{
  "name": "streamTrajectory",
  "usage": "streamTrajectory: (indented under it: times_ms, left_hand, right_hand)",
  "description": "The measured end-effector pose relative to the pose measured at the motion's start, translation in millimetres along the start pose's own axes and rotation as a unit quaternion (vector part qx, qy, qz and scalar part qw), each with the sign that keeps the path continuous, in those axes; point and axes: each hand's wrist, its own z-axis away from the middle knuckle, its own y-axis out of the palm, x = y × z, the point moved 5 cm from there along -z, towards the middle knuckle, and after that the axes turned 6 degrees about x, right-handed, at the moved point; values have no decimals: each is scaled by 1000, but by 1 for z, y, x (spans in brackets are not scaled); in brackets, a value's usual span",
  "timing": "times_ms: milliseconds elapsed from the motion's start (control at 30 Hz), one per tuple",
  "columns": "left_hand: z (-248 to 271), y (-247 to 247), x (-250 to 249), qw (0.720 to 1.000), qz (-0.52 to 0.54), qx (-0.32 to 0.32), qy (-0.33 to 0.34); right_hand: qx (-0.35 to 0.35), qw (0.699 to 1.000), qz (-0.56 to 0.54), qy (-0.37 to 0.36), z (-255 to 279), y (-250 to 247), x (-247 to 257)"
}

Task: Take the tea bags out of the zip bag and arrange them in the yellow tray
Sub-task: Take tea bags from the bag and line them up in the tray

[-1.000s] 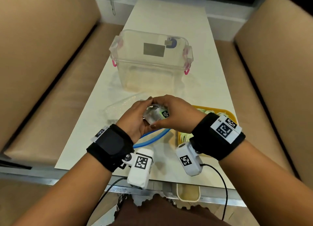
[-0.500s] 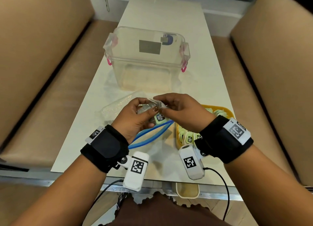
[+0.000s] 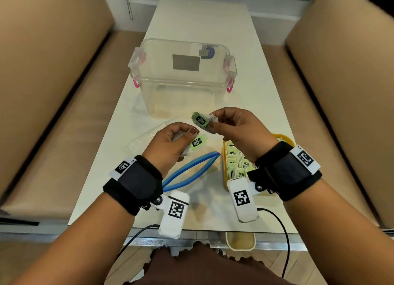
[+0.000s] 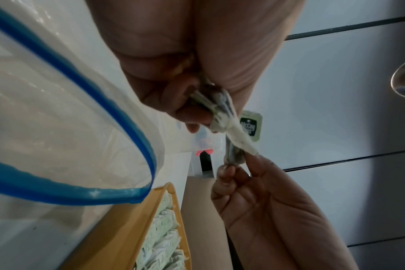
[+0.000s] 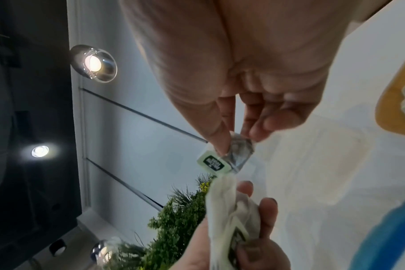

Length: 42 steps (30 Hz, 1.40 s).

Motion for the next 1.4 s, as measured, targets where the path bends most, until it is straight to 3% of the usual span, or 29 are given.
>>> streamTrajectory:
  times_ms: [133,200,333,433,600,900,1067,1133,1233,1400]
  left_hand:
    - [-1,2,-4,1000,-7,-4,23]
    - [-2,2,-7,999,0,-8,38]
    - [-3,3,-9,998,-22,1,52]
    - [-5,1,-8,994,-101,9,42]
    - [-9,5,-6,975,-212,24,63]
    - [-4,17,-6,985,-151,49,63]
    - [-6,19,-9,993,-86,37,66]
    - [-8,22,-8,995,-74,36,62]
    - [-9,33,-5,996,-47,56,43]
    - [-11,46,-1,995,-50,85,33]
  right_hand:
    - [34,994,-102,6,1,7,-2]
    - [39,994,-104,12,2,10,-5]
    - [42,999,19,16,6,8,-6]
    - [38,993,115,-18,8,5,1]
    - [12,987,156,-45,7,-1,7]
    - [-25,1000,-16,9,16,-15,-8]
    - [-62,998,18,-7,21,-29,-18]
    - [-64,997,-30,-7,23,-33,-20]
    - [-52,994,-95,-9,26,-33,-19]
    - [-67,996,-64,-15,28,-39,-22]
